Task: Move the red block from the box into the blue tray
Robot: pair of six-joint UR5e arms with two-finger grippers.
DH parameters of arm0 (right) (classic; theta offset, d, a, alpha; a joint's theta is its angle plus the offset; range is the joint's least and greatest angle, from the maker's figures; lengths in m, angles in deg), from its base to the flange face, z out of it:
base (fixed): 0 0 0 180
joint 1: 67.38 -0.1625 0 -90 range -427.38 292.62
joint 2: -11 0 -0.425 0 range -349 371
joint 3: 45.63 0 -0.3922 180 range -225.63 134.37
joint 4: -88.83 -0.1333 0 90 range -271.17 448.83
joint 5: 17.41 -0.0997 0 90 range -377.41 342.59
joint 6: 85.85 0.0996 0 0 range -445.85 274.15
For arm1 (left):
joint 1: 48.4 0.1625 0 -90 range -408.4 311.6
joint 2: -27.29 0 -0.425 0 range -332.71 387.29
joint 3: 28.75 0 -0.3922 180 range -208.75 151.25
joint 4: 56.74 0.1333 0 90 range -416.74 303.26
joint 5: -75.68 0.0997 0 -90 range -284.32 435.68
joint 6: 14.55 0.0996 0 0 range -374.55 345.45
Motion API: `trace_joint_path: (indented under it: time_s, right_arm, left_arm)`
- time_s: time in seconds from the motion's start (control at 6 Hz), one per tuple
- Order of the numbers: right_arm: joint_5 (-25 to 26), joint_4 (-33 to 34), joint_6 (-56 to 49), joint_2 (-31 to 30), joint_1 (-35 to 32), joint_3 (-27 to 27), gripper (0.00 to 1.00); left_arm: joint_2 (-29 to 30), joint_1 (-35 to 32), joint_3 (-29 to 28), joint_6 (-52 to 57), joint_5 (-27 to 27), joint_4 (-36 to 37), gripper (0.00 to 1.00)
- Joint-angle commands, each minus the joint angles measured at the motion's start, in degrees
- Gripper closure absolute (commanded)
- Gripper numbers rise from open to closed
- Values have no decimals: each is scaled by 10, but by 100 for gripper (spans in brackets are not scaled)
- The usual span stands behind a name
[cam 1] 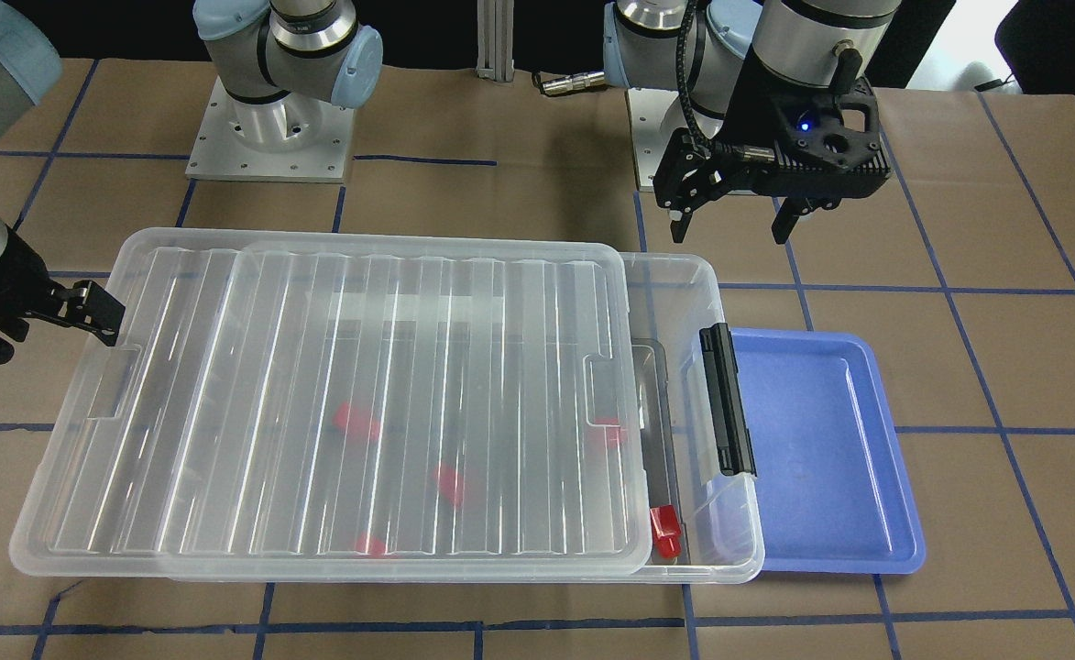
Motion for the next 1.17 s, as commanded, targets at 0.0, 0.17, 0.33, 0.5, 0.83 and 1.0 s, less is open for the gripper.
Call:
trace_joint_path:
  time_s: [0.0,0.17,0.33,0.5,0.83,1.0]
  right_arm:
    - [8,4,-43,0,34,-1,0]
    - [8,13,-62,0,45,0,0]
    - [13,18,-71,0,60,-1,0]
    - [17,22,-85,-1,75,-1,0]
    - [20,18,-75,-11,77,-5,0]
    - [19,11,-64,-20,74,-9,0]
  left_arm:
    - [0,0,0,0,0,0,2]
    - [0,0,0,0,0,0,2]
    - [0,-1,0,0,0,0,2]
    - [3,-1,0,1,0,0,2]
    - [4,-3,-3,9,-2,0,2]
    - [10,-5,-4,18,-3,-1,2]
